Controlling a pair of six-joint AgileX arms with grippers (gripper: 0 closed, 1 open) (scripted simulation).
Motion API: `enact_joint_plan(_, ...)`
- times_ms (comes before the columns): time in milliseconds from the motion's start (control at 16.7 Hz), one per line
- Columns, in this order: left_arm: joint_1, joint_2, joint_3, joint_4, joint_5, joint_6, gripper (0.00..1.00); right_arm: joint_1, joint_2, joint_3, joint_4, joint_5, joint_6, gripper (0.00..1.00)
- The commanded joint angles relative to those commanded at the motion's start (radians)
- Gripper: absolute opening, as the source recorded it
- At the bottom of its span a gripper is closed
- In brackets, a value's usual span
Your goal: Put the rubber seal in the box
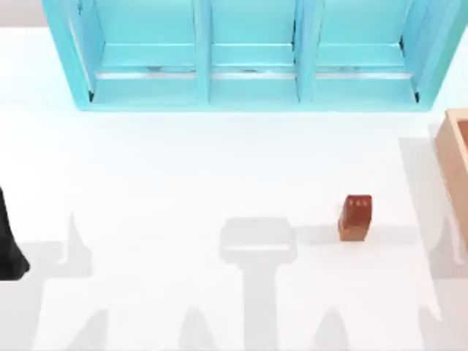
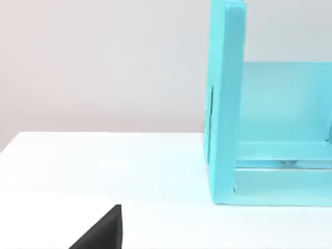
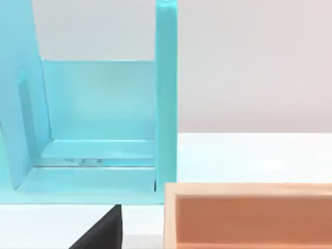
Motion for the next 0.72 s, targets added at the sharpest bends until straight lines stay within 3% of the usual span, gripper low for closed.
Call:
enact_joint_plan(360,0.000,0.000,0.000,0.000,0.000,0.000,1.00,0.037,0.104,0.103,-0.084,-0.004,0.036,1.00)
enact_joint_plan(720,0.000,0.000,0.000,0.000,0.000,0.000,1.00,0.157,0.579,0.518,-0.400,-0.001,0.162,1.00)
